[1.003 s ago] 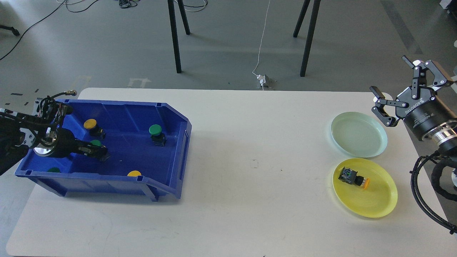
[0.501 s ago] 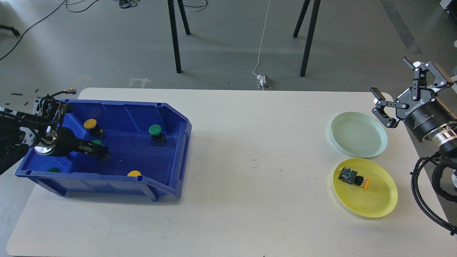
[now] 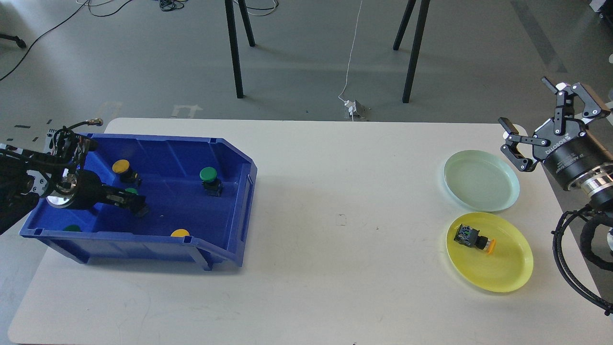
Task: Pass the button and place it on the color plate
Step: 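Lower the left gripper into the bin and grasp a green-topped button, then lift the green-topped button out of the bin with the left gripper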
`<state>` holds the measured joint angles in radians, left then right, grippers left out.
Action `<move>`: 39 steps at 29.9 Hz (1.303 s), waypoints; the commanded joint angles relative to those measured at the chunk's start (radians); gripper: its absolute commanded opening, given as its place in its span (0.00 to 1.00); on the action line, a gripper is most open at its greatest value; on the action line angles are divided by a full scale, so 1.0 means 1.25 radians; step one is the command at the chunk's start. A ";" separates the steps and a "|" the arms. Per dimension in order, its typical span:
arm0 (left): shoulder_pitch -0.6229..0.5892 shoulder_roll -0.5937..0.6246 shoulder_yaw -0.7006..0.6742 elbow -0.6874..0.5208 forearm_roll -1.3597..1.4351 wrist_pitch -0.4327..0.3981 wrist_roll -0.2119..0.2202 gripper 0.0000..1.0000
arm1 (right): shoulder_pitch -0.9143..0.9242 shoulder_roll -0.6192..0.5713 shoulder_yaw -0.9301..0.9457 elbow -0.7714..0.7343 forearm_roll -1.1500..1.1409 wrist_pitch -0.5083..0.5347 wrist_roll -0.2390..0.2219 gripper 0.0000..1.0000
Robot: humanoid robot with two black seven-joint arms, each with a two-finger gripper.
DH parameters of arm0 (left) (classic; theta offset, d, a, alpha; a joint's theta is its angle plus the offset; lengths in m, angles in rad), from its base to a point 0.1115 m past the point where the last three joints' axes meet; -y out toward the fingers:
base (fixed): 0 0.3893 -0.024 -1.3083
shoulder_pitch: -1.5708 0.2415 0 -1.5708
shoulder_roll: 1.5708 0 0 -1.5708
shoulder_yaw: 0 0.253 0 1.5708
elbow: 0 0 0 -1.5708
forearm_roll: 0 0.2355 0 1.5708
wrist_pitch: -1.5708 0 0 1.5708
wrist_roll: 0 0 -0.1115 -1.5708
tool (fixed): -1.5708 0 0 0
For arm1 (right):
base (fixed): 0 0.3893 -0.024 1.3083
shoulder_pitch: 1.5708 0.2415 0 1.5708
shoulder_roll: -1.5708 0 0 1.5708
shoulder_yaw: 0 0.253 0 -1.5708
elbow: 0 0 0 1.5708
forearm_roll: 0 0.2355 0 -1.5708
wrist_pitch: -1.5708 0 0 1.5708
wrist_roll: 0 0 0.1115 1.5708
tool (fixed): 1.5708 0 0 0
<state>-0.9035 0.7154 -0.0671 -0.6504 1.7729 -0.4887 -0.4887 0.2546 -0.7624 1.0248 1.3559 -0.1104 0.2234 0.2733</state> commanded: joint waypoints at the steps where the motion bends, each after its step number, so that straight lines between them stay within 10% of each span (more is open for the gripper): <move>1: 0.000 0.000 0.005 0.000 -0.003 0.000 0.000 0.46 | 0.000 0.000 0.000 -0.004 0.000 0.009 0.001 0.96; 14: -0.005 0.001 0.008 -0.009 -0.003 0.000 0.000 0.12 | 0.000 0.000 0.001 -0.008 0.000 0.013 0.002 0.96; 28: -0.076 0.278 -0.035 -0.396 -0.138 0.000 0.000 0.11 | -0.001 0.006 0.000 -0.020 0.000 0.014 0.002 0.96; 39: -0.076 0.319 -0.311 -0.600 -0.551 0.000 0.000 0.11 | -0.002 0.005 -0.003 -0.020 -0.006 0.014 0.003 0.96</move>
<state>-0.9996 1.1594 -0.3670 -1.3873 1.2760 -0.4887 -0.4886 0.2515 -0.7546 1.0231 1.3302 -0.1127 0.2407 0.2776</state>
